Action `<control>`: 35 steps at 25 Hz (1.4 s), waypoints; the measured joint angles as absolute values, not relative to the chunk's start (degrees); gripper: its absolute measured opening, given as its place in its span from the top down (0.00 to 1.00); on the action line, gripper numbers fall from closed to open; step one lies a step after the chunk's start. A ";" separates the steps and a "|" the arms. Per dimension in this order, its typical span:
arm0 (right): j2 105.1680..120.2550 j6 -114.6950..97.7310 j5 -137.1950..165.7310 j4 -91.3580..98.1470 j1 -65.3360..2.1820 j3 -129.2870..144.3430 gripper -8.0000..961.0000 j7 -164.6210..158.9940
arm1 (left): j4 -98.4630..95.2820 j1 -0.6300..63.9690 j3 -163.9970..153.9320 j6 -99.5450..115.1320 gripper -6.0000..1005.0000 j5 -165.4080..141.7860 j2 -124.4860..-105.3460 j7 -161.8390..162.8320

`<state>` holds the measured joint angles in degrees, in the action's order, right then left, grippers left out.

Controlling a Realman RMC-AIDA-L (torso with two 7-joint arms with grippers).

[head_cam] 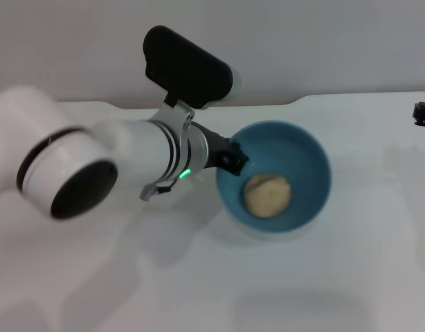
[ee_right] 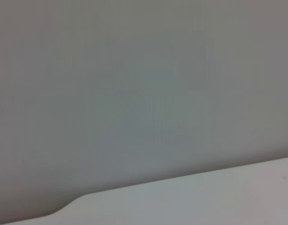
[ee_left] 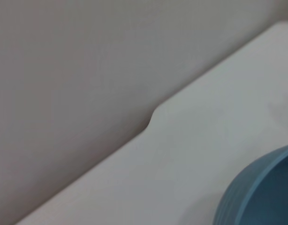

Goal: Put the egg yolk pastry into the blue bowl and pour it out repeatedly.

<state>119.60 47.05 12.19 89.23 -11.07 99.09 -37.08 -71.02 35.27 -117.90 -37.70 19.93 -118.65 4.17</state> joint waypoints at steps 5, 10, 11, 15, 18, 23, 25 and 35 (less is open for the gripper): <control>119.62 47.55 11.86 92.28 -9.24 99.00 0.64 -35.60 | -71.81 30.05 -119.87 -24.96 0.99 19.89 -118.64 4.25; 119.65 48.12 9.33 93.19 -8.39 98.77 0.64 -34.24 | -71.25 25.37 -120.94 -10.19 0.99 19.13 -118.60 3.63; 119.66 48.15 8.82 93.15 -8.29 98.62 0.64 -34.05 | -70.85 24.70 -121.03 -7.73 0.99 18.85 -118.63 3.63; 119.72 48.32 8.35 92.79 -7.12 97.11 0.64 -33.91 | -68.38 23.45 -122.33 0.92 0.99 18.55 -118.69 3.66; 119.72 48.88 8.32 92.84 -5.72 95.10 0.64 -33.43 | -65.24 23.04 -125.10 8.87 0.99 18.87 -118.68 3.82; 119.72 49.85 8.30 93.40 -3.93 93.21 0.64 -32.67 | -59.59 22.37 -129.74 23.70 0.99 18.99 -118.93 3.52; 119.74 50.06 8.28 93.30 -3.87 93.10 0.64 -32.54 | -57.07 22.73 -130.97 28.22 0.99 19.24 -118.95 3.48; 119.68 50.50 8.25 93.08 -4.34 93.54 0.64 -32.52 | -50.85 24.76 -138.68 41.13 0.99 33.15 -119.09 -5.41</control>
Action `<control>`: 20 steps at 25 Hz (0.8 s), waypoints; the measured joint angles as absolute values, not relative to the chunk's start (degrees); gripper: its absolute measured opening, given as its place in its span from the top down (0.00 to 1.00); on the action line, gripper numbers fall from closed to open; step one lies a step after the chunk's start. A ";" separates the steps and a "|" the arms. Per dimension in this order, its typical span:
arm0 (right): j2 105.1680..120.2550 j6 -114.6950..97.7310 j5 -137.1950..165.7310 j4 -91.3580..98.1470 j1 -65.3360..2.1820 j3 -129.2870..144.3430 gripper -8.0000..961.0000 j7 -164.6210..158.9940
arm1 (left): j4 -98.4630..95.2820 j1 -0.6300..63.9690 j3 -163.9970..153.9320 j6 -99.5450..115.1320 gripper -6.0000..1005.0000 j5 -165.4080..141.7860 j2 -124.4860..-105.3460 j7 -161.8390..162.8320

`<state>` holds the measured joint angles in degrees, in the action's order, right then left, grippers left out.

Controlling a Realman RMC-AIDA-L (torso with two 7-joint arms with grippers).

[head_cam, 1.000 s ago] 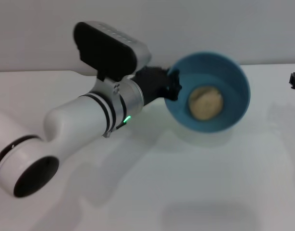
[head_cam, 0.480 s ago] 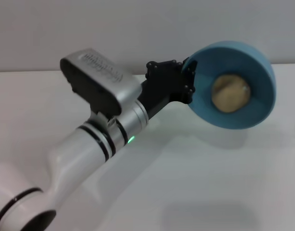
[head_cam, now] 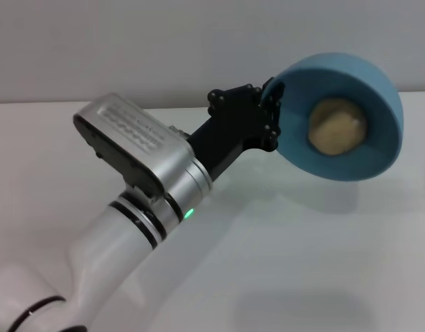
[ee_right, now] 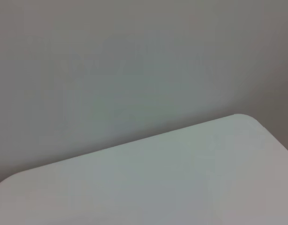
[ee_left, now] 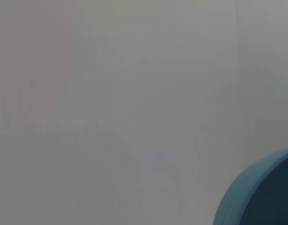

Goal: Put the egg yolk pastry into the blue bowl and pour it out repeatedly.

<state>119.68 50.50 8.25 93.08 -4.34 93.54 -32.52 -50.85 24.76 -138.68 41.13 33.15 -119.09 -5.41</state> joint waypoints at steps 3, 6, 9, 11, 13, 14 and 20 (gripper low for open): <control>119.68 50.36 8.25 93.09 -4.40 93.63 0.64 -32.51 | -50.27 26.57 -144.06 45.51 0.99 43.35 -119.09 -17.81; 119.69 50.30 8.25 93.18 -4.36 93.63 0.64 -32.52 | -49.88 28.58 -147.74 48.14 0.99 51.91 -119.10 -27.00; 119.70 50.25 8.25 93.21 -4.29 93.69 0.64 -32.51 | -49.80 29.08 -148.68 50.21 0.99 56.98 -119.09 -31.81; 119.71 50.16 8.25 93.18 -4.27 93.71 0.64 -32.52 | -49.74 29.01 -148.71 51.18 0.99 57.84 -119.09 -32.74; 119.71 50.11 8.25 93.09 -4.30 93.71 0.64 -32.52 | -49.51 28.65 -149.01 54.70 0.99 60.04 -119.09 -34.82; 119.71 50.11 8.25 93.09 -4.30 93.71 0.64 -32.52 | -49.47 28.55 -149.20 56.00 0.99 60.99 -119.09 -35.29; 119.71 50.04 8.26 93.06 -4.40 93.74 0.64 -32.53 | -49.16 28.96 -149.55 57.35 0.99 63.59 -119.09 -35.41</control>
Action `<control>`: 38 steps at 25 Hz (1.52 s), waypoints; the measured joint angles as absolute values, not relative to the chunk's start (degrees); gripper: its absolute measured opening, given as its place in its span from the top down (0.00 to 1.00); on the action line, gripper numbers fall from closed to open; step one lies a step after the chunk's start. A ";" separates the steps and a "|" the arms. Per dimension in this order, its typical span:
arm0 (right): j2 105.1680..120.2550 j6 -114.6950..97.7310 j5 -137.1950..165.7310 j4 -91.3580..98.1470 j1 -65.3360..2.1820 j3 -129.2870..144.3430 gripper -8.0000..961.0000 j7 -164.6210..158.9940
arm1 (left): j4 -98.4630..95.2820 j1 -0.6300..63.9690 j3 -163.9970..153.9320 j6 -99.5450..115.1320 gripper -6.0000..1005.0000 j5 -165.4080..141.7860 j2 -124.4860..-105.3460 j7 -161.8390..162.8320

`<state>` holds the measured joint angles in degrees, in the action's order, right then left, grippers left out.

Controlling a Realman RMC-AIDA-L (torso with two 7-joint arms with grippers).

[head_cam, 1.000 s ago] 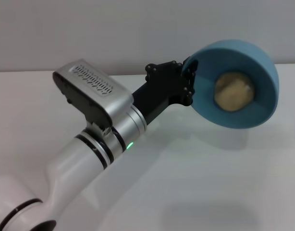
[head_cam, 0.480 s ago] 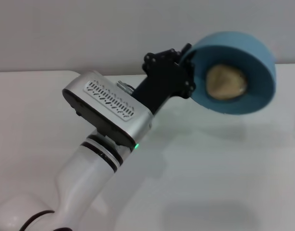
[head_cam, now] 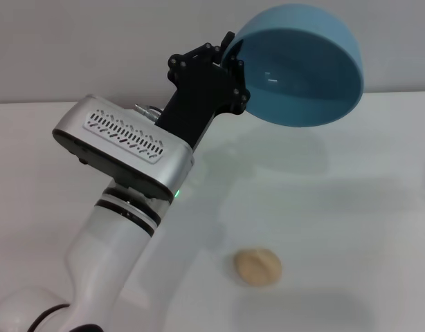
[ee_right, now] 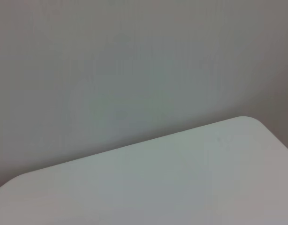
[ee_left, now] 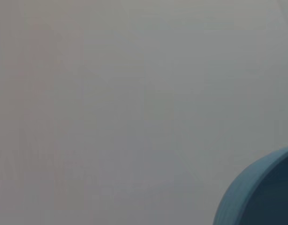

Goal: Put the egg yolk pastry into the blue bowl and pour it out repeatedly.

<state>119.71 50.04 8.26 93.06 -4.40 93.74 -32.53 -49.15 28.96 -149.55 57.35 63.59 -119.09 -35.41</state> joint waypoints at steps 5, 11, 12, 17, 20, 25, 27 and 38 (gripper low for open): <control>119.71 50.00 8.26 93.07 -4.65 94.59 0.64 -32.52 | -48.36 29.61 -149.25 55.49 0.99 63.71 -119.09 -34.51; 119.49 49.98 4.13 93.36 -6.01 96.85 0.64 -29.80 | -46.84 30.43 -146.79 52.68 0.99 63.32 -119.02 -31.73; 119.42 49.97 1.72 93.39 -6.38 96.85 0.64 -27.94 | -47.13 30.52 -145.60 50.68 0.99 63.37 -118.95 -31.80; 119.31 49.92 -9.89 94.12 -7.62 97.09 0.64 -18.48 | -51.19 30.58 -133.51 31.50 0.99 63.15 -118.50 -33.07; 119.21 50.47 -14.43 94.68 -8.24 97.56 0.64 -14.31 | -54.40 30.50 -124.59 18.26 0.99 63.09 -118.37 -36.52; 119.08 52.81 -18.23 96.04 -9.50 99.55 0.64 -10.95 | -58.21 31.88 -110.00 -5.66 0.99 62.31 -118.16 -39.99; 119.04 53.75 -18.62 97.26 -9.95 101.38 0.64 -10.28 | -58.41 32.47 -107.85 -9.31 0.99 61.62 -118.12 -39.99; 118.53 63.70 -29.62 101.64 -14.86 104.61 0.64 -5.69 | -59.92 42.02 -93.36 -43.63 0.99 29.71 -118.15 -20.33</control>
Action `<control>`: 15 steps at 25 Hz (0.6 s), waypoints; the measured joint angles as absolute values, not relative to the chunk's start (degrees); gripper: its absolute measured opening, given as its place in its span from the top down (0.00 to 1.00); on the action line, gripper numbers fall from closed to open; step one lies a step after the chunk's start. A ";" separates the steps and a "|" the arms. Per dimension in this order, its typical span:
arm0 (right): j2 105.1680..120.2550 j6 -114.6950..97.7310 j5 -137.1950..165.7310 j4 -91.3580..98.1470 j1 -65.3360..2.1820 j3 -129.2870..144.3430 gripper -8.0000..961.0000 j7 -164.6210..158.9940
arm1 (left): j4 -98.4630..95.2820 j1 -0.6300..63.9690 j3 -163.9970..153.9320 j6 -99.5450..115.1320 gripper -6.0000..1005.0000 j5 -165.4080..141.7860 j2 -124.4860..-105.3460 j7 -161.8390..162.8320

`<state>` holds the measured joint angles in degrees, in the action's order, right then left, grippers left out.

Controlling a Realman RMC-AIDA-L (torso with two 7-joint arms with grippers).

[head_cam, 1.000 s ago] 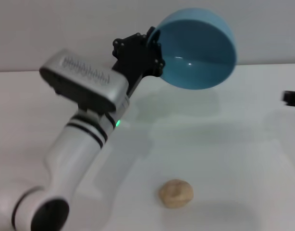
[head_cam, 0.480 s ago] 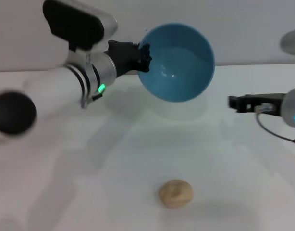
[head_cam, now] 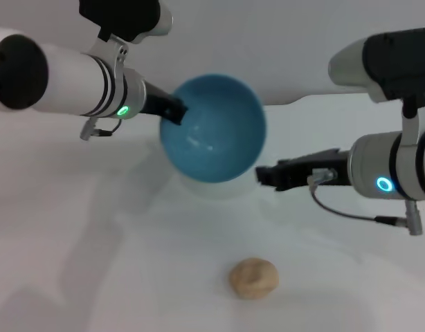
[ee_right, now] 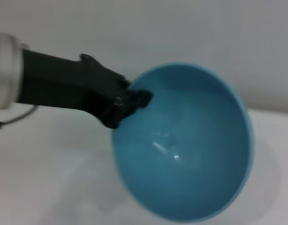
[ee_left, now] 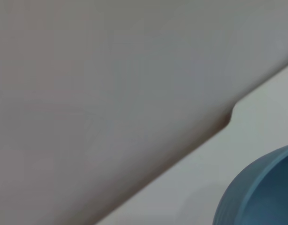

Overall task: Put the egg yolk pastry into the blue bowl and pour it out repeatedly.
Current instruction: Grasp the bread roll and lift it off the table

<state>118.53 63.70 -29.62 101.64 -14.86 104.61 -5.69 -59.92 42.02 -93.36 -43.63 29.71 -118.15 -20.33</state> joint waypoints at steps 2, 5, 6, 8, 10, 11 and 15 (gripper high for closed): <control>118.49 66.76 -35.32 101.34 -15.48 102.17 0.64 -3.96 | -60.22 42.96 -93.37 -47.02 0.99 27.13 -118.20 -18.44; 118.48 70.76 -43.03 101.26 -15.70 99.94 0.64 0.99 | -60.29 44.29 -92.98 -51.78 0.99 26.14 -118.19 -18.01; 118.47 71.83 -45.21 101.33 -15.84 99.52 0.64 2.68 | -60.29 44.75 -92.65 -53.49 0.99 25.63 -118.18 -17.68; 118.47 74.51 -49.04 101.55 -16.31 99.00 0.64 7.00 | -60.38 45.39 -92.12 -55.94 0.99 24.54 -118.18 -16.98; 118.47 77.28 -50.52 101.58 -16.88 98.86 0.64 10.76 | -60.94 45.54 -91.97 -57.09 0.99 23.49 -118.21 -16.59; 118.47 78.50 -50.57 101.33 -17.25 98.85 0.64 11.68 | -61.33 45.44 -91.95 -57.21 0.99 23.33 -118.23 -16.50; 118.44 81.48 -50.41 97.40 -18.57 98.20 0.64 13.36 | -62.57 44.36 -91.89 -57.43 0.99 23.10 -118.20 -16.00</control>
